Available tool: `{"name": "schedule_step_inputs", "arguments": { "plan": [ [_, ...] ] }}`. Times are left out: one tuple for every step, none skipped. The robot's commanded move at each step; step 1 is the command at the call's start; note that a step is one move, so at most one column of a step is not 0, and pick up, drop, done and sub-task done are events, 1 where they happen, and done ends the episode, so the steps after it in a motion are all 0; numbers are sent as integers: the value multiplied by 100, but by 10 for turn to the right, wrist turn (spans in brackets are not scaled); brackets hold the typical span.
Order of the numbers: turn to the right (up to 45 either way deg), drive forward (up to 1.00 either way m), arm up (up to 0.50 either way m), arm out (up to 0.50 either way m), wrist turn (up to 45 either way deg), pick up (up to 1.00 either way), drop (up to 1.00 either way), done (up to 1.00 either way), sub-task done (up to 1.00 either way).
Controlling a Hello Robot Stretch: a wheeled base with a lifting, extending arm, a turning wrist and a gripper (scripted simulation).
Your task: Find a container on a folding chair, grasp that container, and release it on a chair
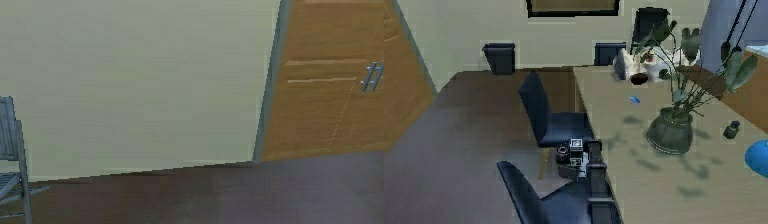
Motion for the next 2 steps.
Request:
{"name": "schedule_step_inputs", "arguments": {
  "plan": [
    [0, 0, 0, -8, 0, 0, 0, 0, 0],
    [0, 0, 0, 0, 0, 0, 0, 100, 0]
  ]
}}
